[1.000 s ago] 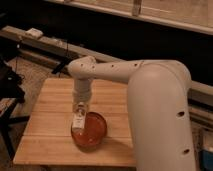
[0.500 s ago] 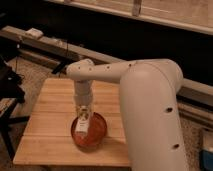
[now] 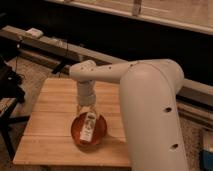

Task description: Place the bottle in the ceramic bowl

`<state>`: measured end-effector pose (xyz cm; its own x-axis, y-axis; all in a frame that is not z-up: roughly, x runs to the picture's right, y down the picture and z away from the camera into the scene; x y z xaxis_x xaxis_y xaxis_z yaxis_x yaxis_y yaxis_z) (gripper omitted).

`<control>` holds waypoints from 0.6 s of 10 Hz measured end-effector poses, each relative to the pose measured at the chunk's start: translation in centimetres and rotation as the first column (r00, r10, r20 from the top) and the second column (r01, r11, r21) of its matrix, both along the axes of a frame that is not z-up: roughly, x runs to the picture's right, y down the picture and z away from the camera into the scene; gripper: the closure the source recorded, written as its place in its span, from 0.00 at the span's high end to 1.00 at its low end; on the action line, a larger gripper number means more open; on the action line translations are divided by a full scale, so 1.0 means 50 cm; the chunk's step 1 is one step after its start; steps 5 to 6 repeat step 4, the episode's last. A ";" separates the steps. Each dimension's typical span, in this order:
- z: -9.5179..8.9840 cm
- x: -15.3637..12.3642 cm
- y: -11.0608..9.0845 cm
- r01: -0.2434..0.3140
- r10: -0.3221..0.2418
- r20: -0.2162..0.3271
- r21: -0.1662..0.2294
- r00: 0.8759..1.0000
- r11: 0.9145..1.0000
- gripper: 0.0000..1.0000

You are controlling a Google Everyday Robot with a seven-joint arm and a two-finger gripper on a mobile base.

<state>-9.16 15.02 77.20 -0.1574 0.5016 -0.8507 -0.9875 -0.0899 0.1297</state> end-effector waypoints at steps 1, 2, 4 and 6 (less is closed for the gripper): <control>0.000 0.002 0.000 -0.001 0.001 -0.001 0.000 1.000 1.000 0.80; 0.001 0.003 0.000 -0.002 0.002 -0.002 0.000 1.000 1.000 0.80; 0.001 0.003 -0.001 -0.002 0.002 -0.002 0.000 1.000 1.000 0.80; 0.001 0.003 -0.001 -0.002 0.002 -0.002 0.000 1.000 1.000 0.80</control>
